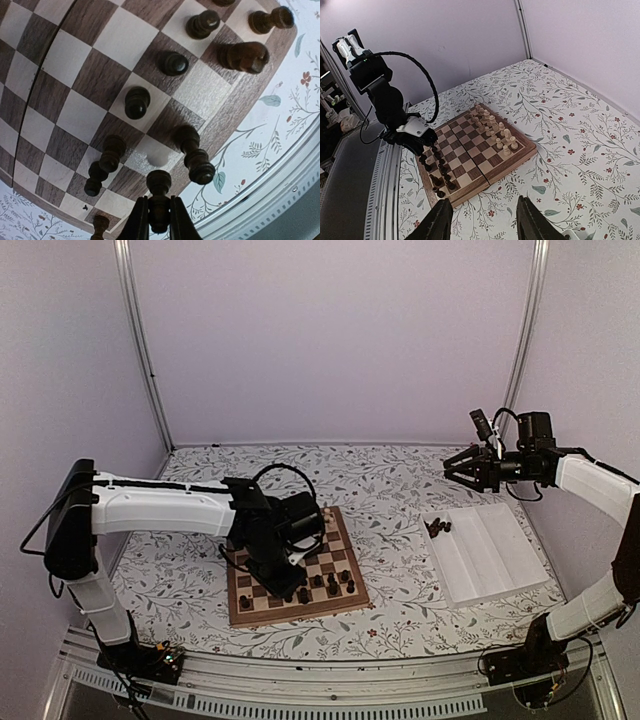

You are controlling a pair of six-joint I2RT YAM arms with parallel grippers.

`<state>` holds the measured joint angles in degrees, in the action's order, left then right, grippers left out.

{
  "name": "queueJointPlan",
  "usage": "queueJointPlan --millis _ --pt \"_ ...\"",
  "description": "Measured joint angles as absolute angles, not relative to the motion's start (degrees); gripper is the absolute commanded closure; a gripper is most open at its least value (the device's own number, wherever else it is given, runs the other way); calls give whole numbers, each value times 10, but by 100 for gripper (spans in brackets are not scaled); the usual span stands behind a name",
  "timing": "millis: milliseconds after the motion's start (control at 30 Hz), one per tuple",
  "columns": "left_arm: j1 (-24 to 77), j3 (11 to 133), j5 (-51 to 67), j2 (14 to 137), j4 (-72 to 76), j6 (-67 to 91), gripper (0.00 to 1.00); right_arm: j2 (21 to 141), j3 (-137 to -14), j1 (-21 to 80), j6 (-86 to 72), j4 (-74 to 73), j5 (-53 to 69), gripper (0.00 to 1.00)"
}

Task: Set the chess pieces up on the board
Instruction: Place the chess piece on the chessboard.

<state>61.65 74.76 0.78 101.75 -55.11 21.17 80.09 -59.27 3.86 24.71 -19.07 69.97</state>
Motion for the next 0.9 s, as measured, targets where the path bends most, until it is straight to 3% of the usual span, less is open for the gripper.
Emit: queueJointPlan --millis 900 --pt "618 748 -12 1036 -549 212 91 801 -593 39 247 -191 705 53"
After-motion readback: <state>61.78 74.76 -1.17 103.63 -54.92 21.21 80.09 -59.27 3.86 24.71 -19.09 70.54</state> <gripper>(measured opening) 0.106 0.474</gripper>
